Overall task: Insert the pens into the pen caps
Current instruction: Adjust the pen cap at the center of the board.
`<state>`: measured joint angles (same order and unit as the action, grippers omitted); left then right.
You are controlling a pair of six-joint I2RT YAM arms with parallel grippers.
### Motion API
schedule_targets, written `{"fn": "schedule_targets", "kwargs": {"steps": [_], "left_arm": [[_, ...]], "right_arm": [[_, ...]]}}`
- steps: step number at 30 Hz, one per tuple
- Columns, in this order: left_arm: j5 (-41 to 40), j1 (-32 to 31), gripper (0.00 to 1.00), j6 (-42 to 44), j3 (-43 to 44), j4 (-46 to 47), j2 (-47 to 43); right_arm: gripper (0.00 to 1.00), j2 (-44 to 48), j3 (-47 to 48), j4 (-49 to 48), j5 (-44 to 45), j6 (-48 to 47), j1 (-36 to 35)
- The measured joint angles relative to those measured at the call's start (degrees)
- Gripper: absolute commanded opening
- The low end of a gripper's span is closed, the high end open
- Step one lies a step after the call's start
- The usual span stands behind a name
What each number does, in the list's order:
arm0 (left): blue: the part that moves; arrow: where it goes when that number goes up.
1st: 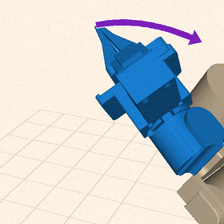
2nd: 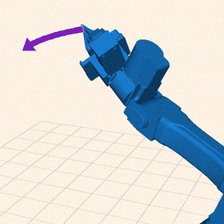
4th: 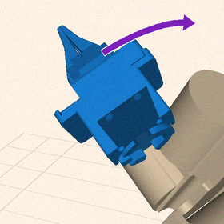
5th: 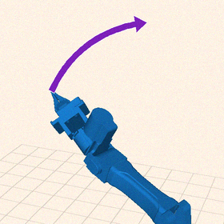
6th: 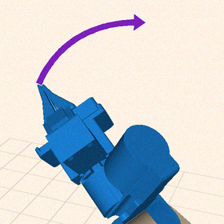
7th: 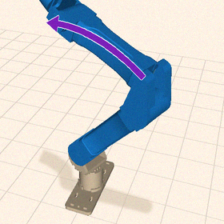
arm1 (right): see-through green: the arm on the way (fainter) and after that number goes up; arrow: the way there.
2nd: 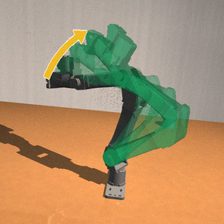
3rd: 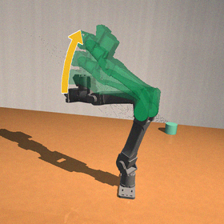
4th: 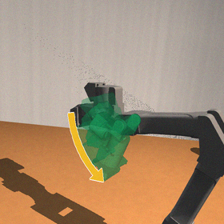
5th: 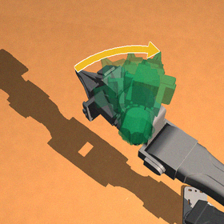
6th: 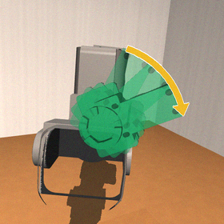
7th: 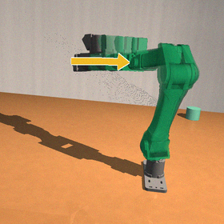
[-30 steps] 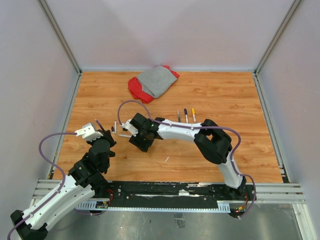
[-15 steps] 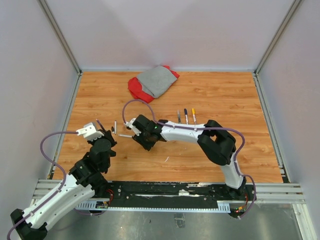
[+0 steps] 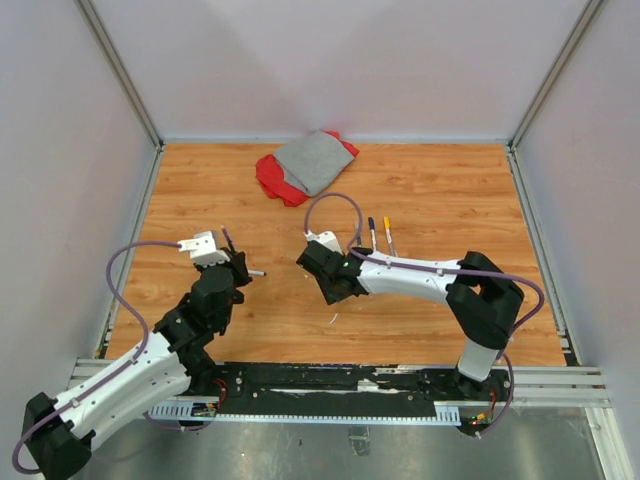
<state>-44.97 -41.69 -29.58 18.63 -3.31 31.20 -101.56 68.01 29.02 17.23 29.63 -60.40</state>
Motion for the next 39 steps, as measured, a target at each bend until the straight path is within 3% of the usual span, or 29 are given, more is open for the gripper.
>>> {"fn": "schedule_targets", "kwargs": {"steps": [7,15,23,31,39], "left_arm": [[5.1,0.0,0.01,1.5,3.8,10.7,12.3],[6.1,0.0,0.01,4.5,5.6,23.0,22.8],[7.0,0.0,0.01,5.8,5.0,28.5,25.8],[7.0,0.0,0.00,6.3,5.0,29.4,27.8],[6.5,0.0,0.01,6.6,5.0,29.4,30.0]], "right_arm": [[0.28,3.6,-6.0,3.0,2.5,14.1,0.5],[0.34,3.2,-7.4,1.9,0.7,18.9,2.4],[0.58,2.4,-7.5,1.1,-1.8,18.7,3.1],[0.66,4.4,-7.6,1.1,-3.1,15.1,3.2],[0.68,19.2,-11.4,-1.2,-1.5,6.5,3.3]]}}
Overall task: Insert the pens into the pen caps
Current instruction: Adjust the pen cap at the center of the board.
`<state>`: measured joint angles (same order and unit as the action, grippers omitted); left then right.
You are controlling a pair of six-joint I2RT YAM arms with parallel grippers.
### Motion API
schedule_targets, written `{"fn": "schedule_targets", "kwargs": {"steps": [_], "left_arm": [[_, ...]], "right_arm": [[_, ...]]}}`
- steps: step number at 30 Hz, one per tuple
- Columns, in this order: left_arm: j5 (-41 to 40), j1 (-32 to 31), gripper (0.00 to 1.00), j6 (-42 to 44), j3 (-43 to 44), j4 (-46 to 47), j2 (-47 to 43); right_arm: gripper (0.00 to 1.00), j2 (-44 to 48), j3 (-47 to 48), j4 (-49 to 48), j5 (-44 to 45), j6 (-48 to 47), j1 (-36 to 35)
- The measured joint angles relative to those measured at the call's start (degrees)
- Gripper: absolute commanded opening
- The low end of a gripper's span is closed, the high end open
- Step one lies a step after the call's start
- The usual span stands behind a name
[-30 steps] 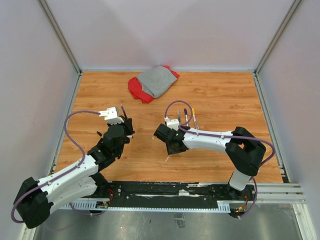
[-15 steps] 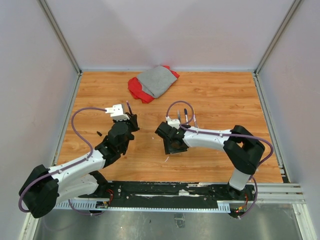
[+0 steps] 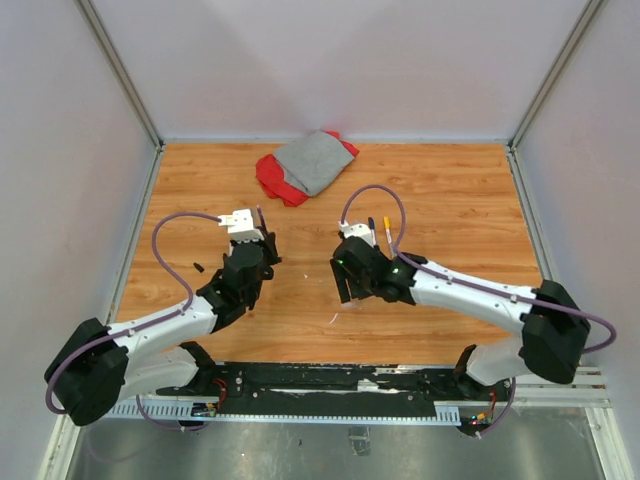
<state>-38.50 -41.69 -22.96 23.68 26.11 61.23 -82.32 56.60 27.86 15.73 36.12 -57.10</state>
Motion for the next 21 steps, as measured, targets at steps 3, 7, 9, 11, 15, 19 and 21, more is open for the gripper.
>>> {"fn": "schedule_targets", "kwargs": {"steps": [3,7,9,11,15,19,21], "left_arm": [[0.0,0.0,0.00,0.0,0.0,0.0,0.7],[-0.2,0.0,0.01,0.1,0.0,0.0,1.3],[-0.2,0.0,0.01,0.2,0.1,0.0,1.8],[-0.2,0.0,0.00,0.2,0.3,0.0,2.4],[-0.2,0.0,0.01,0.5,0.8,0.1,3.7],[-0.2,0.0,0.00,0.7,1.0,0.1,4.3],[-0.4,0.0,0.00,0.7,1.0,0.1,4.4]], "right_arm": [[0.68,5.6,-4.5,-2.8,1.1,-4.9,0.2],[0.69,10.2,-8.7,-5.1,1.5,-11.5,0.7],[0.70,11.1,-9.0,-5.1,1.2,-15.0,0.7],[0.70,11.4,-8.5,-4.9,0.4,-17.9,1.3],[0.70,10.2,-6.0,-2.9,-1.8,-23.1,2.8],[0.70,7.1,-2.4,-1.0,-4.8,-27.5,3.5],[0.69,5.6,-1.2,-0.4,-6.6,-29.7,3.7]]}}
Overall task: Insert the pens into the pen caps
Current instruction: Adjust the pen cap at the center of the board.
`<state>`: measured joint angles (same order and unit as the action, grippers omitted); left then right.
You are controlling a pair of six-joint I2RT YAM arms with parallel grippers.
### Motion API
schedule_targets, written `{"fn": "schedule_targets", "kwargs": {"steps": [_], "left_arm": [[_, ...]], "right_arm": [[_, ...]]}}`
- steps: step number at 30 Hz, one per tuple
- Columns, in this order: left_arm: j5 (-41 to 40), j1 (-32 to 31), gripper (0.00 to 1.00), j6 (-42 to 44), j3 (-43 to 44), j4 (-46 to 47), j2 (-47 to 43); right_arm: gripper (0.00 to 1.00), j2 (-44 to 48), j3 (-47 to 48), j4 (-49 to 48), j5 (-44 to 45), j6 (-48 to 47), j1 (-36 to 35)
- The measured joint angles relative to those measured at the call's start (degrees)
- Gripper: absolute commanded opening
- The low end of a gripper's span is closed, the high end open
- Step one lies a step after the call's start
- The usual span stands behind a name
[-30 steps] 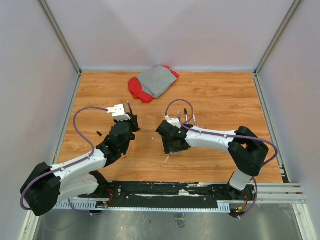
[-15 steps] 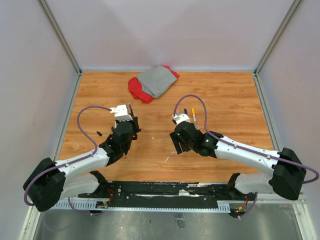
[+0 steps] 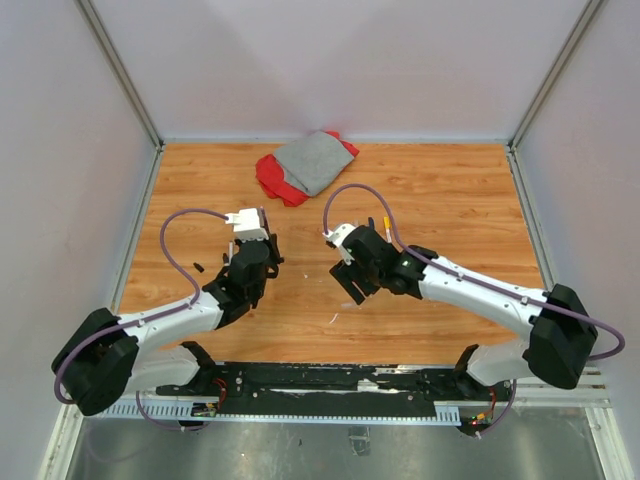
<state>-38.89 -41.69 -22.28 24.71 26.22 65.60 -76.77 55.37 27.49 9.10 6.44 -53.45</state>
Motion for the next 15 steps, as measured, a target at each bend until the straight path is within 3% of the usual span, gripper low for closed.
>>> {"fn": "schedule_targets", "kwargs": {"steps": [15], "left_arm": [[-0.3,1.9,0.00,-2.5,0.7,-0.7,2.4]], "right_arm": [[0.64,-7.6,2.2,1.5,-18.8,-14.3,4.8]]}}
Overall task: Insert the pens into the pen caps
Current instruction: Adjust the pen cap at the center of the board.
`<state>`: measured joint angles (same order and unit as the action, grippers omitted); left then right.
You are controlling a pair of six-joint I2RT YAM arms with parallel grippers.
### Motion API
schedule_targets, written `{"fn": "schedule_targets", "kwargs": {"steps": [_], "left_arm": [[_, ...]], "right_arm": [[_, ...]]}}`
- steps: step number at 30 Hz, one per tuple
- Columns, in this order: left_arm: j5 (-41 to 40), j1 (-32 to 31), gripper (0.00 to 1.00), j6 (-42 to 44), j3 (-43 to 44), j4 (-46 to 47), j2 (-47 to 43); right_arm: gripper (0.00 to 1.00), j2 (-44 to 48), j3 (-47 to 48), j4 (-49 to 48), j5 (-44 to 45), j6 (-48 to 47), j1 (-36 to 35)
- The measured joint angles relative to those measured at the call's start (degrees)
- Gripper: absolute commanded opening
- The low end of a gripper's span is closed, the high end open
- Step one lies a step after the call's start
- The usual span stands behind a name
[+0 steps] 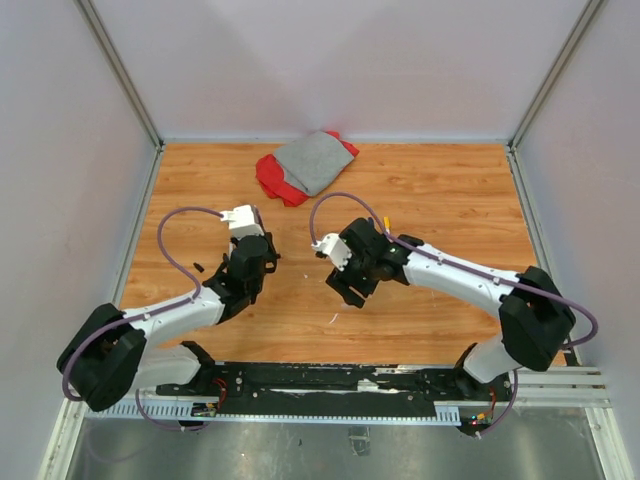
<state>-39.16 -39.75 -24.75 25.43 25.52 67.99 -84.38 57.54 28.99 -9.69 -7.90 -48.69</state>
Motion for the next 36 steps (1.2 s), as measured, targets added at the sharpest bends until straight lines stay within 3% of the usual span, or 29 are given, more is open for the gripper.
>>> {"fn": "schedule_targets", "kwargs": {"steps": [7,23,33,36], "left_arm": [[4.7,8.0,0.00,-5.0,0.0,-1.9,-0.8],[6.5,8.3,0.01,-7.2,-0.1,-2.8,-2.3],[6.9,8.4,0.00,-7.2,0.0,-2.9,-2.3],[6.9,8.4,0.00,-7.2,-0.1,-2.9,-2.3]], "right_arm": [[0.58,-8.6,3.4,-0.3,-3.9,-2.8,0.0],[0.43,-17.0,5.9,0.1,-3.3,-3.1,-0.8],[0.21,-18.3,7.3,1.4,0.2,-0.3,-1.5],[0.23,-18.5,7.5,2.0,2.1,2.9,-1.5]]}}
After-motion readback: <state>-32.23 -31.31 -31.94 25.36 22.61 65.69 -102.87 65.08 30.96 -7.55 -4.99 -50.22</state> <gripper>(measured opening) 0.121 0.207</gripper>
